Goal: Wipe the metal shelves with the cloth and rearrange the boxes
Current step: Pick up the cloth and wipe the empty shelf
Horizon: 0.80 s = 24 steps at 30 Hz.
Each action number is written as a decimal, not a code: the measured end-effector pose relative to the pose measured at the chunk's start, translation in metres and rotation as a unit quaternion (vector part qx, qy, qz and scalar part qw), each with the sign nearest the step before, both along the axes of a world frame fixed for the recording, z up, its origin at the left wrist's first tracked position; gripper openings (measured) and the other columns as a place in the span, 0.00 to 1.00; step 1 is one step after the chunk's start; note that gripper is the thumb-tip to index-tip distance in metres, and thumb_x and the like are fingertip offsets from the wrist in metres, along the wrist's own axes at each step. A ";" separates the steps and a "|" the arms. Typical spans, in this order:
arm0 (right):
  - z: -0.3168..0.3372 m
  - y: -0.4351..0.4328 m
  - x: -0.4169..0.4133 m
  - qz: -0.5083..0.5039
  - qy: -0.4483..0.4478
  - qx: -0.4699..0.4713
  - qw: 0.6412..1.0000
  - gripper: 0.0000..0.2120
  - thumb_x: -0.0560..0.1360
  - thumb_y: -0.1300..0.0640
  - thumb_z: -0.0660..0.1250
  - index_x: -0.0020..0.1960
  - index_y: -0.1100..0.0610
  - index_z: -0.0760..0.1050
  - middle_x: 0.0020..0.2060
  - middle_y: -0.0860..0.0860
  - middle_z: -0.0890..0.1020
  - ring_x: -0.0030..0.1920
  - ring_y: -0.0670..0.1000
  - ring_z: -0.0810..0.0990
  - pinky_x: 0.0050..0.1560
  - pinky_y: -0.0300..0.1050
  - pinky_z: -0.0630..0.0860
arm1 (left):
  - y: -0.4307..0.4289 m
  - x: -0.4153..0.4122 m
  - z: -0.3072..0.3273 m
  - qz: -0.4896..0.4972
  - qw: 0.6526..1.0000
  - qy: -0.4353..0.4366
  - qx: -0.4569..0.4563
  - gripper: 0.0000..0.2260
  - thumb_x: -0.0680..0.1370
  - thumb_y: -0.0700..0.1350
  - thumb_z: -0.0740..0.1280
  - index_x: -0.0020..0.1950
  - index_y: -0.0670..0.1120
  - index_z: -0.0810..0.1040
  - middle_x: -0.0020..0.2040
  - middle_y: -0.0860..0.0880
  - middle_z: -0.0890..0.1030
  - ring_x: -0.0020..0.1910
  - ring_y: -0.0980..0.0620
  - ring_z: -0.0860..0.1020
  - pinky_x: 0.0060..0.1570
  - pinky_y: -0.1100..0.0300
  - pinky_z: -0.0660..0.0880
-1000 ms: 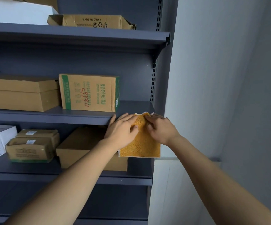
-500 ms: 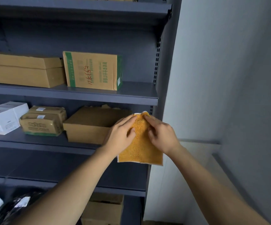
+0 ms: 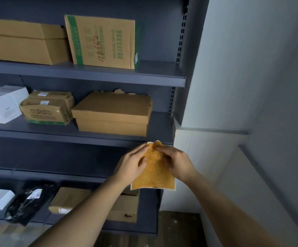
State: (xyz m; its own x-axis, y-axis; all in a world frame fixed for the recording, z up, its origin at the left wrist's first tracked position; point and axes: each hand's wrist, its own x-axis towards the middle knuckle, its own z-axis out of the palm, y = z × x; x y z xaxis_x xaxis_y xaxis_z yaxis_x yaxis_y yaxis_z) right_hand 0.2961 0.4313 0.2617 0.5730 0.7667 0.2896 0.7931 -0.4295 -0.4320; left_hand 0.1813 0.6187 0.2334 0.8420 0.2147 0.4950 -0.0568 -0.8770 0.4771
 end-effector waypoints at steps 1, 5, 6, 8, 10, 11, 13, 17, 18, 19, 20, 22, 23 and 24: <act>-0.010 0.003 0.002 0.007 0.004 -0.002 1.000 0.27 0.77 0.65 0.66 0.72 0.46 0.74 0.67 0.49 0.78 0.64 0.53 0.78 0.63 0.49 0.77 | 0.006 0.000 -0.010 -0.005 1.000 0.009 0.000 0.24 0.79 0.40 0.69 0.75 0.48 0.72 0.74 0.51 0.73 0.71 0.53 0.73 0.71 0.59 0.69; -0.053 0.021 0.005 0.004 0.021 -0.022 1.000 0.23 0.77 0.65 0.68 0.68 0.48 0.77 0.63 0.50 0.76 0.60 0.53 0.78 0.61 0.48 0.78 | 0.025 0.003 -0.049 -0.022 0.998 0.051 -0.004 0.25 0.79 0.41 0.69 0.76 0.49 0.71 0.74 0.52 0.72 0.72 0.52 0.73 0.72 0.59 0.68; -0.066 0.026 0.005 -0.003 0.027 -0.027 0.999 0.22 0.77 0.65 0.68 0.68 0.48 0.77 0.63 0.50 0.76 0.59 0.52 0.78 0.61 0.47 0.78 | 0.031 0.005 -0.061 -0.027 0.998 0.059 -0.005 0.25 0.79 0.40 0.69 0.77 0.49 0.70 0.75 0.52 0.72 0.72 0.52 0.72 0.72 0.60 0.67; -0.095 0.036 0.010 -0.017 0.035 -0.031 0.999 0.21 0.78 0.65 0.68 0.68 0.49 0.78 0.62 0.50 0.75 0.58 0.52 0.79 0.61 0.43 0.77 | 0.040 0.014 -0.088 -0.037 0.997 0.067 -0.011 0.26 0.79 0.40 0.69 0.77 0.50 0.69 0.75 0.52 0.71 0.72 0.52 0.72 0.72 0.61 0.65; -0.125 0.045 0.018 -0.030 0.042 -0.030 0.998 0.21 0.78 0.64 0.68 0.67 0.49 0.78 0.61 0.50 0.75 0.58 0.52 0.79 0.60 0.41 0.77 | 0.048 0.025 -0.115 -0.042 0.996 0.078 -0.021 0.27 0.80 0.40 0.69 0.77 0.51 0.68 0.75 0.52 0.71 0.73 0.52 0.71 0.73 0.59 0.66; -0.140 0.050 0.024 -0.037 0.043 -0.029 0.998 0.21 0.78 0.64 0.68 0.67 0.49 0.78 0.62 0.50 0.75 0.58 0.52 0.78 0.61 0.40 0.76 | 0.053 0.032 -0.130 -0.044 0.995 0.082 -0.023 0.27 0.80 0.40 0.69 0.78 0.51 0.67 0.76 0.52 0.70 0.73 0.53 0.70 0.73 0.60 0.65; -0.168 0.058 0.038 -0.051 0.040 -0.027 0.998 0.21 0.78 0.64 0.69 0.68 0.48 0.77 0.63 0.50 0.75 0.60 0.51 0.77 0.61 0.38 0.74 | 0.061 0.048 -0.156 -0.046 0.995 0.083 -0.024 0.27 0.80 0.39 0.69 0.78 0.51 0.67 0.76 0.53 0.69 0.73 0.55 0.68 0.73 0.65 0.61; -0.217 0.073 0.078 -0.077 0.026 -0.008 0.997 0.23 0.76 0.63 0.71 0.69 0.47 0.76 0.62 0.48 0.73 0.60 0.50 0.75 0.63 0.41 0.74 | 0.076 0.094 -0.208 -0.050 0.995 0.083 -0.025 0.30 0.80 0.37 0.68 0.79 0.54 0.64 0.78 0.55 0.65 0.74 0.59 0.64 0.72 0.69 0.55; -0.230 0.077 0.090 -0.081 0.015 0.001 0.997 0.23 0.76 0.64 0.70 0.69 0.47 0.76 0.62 0.47 0.73 0.60 0.50 0.75 0.62 0.41 0.74 | 0.081 0.108 -0.222 -0.053 0.995 0.082 -0.027 0.31 0.80 0.37 0.68 0.80 0.54 0.63 0.78 0.56 0.64 0.74 0.59 0.63 0.72 0.69 0.55; -0.242 0.080 0.100 -0.086 0.007 0.007 0.996 0.23 0.76 0.64 0.70 0.68 0.47 0.77 0.62 0.47 0.73 0.60 0.51 0.75 0.62 0.41 0.74 | 0.084 0.119 -0.236 -0.055 0.995 0.080 -0.030 0.32 0.79 0.36 0.68 0.80 0.55 0.63 0.78 0.57 0.64 0.75 0.60 0.63 0.72 0.70 0.55; -0.259 0.083 0.110 -0.093 -0.007 0.013 0.996 0.22 0.77 0.63 0.69 0.68 0.48 0.77 0.62 0.47 0.73 0.60 0.51 0.75 0.63 0.42 0.74 | 0.088 0.131 -0.253 -0.060 0.995 0.071 -0.028 0.32 0.78 0.35 0.68 0.80 0.54 0.64 0.79 0.57 0.64 0.75 0.59 0.63 0.72 0.71 0.54; -0.278 0.088 0.129 -0.108 -0.022 0.022 0.994 0.20 0.78 0.62 0.67 0.68 0.48 0.77 0.63 0.48 0.72 0.61 0.52 0.75 0.63 0.42 0.75 | 0.095 0.151 -0.272 -0.076 0.995 0.060 -0.037 0.33 0.77 0.32 0.68 0.80 0.53 0.65 0.79 0.56 0.63 0.76 0.59 0.62 0.72 0.73 0.52; -0.291 0.091 0.136 -0.115 -0.031 0.018 0.993 0.19 0.79 0.62 0.66 0.68 0.48 0.77 0.64 0.48 0.72 0.61 0.52 0.75 0.63 0.43 0.75 | 0.098 0.158 -0.284 -0.081 0.995 0.056 -0.035 0.34 0.77 0.32 0.68 0.80 0.52 0.64 0.79 0.57 0.62 0.76 0.61 0.61 0.72 0.74 0.51; -0.301 0.094 0.142 -0.120 -0.042 0.014 0.992 0.20 0.79 0.62 0.65 0.69 0.48 0.76 0.65 0.48 0.72 0.61 0.52 0.75 0.62 0.44 0.76 | 0.100 0.165 -0.293 -0.079 0.995 0.055 -0.030 0.34 0.77 0.31 0.68 0.80 0.52 0.64 0.79 0.58 0.61 0.76 0.61 0.60 0.72 0.75 0.51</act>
State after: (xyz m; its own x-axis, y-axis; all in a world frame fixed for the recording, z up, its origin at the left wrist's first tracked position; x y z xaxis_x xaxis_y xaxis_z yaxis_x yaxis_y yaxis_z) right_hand 0.4377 0.5248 -0.0397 0.7107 0.6023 0.3637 0.7034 -0.5986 -0.3833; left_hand 0.3464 0.7188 -0.0600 0.9160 0.1005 0.3883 -0.1371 -0.8314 0.5385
